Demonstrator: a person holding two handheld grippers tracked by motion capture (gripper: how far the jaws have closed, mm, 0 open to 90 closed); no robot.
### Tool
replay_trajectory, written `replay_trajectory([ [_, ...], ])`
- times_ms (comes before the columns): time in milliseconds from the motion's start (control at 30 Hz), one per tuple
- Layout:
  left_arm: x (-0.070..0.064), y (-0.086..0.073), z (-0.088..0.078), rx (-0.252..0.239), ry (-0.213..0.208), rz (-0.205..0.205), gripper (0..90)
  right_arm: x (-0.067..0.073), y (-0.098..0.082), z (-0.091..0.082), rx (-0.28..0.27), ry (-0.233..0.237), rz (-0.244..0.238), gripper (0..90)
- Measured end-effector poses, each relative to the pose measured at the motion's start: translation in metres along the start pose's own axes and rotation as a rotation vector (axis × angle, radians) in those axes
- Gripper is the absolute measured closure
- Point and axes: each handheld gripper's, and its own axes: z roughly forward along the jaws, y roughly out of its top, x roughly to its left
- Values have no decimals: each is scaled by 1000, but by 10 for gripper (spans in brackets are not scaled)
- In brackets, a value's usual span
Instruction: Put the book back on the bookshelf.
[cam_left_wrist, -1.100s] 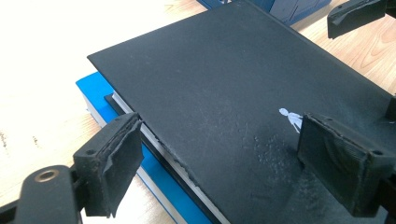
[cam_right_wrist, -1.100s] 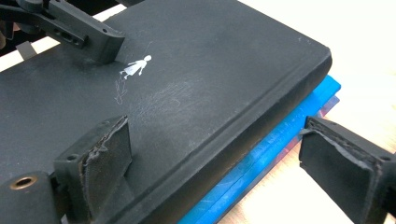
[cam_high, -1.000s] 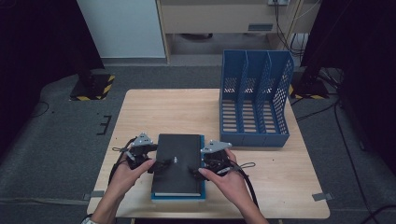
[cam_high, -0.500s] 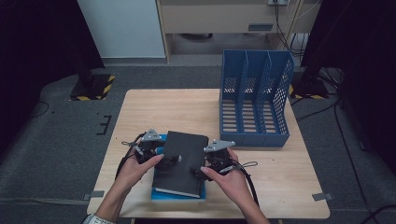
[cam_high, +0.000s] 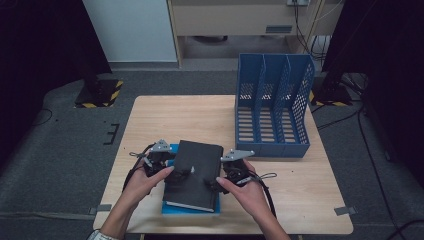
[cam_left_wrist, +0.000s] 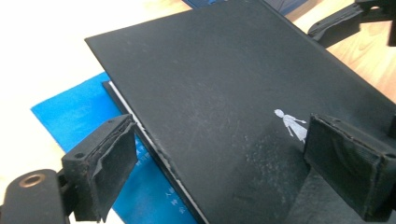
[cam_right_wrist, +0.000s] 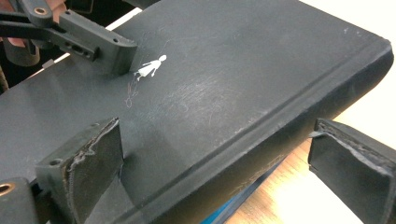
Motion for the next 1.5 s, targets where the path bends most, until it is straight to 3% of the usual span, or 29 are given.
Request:
replay_trajectory([
  [67, 0, -1, 2, 3, -33, -9, 90, 0, 0, 1, -3, 8, 5, 32],
  [167, 1, -1, 5, 2, -43, -20, 74, -1, 0, 4, 0, 12, 17, 13],
  [1500, 0, -1, 1, 12, -42, 0, 86, -9, -1, 7, 21, 53, 114, 2],
])
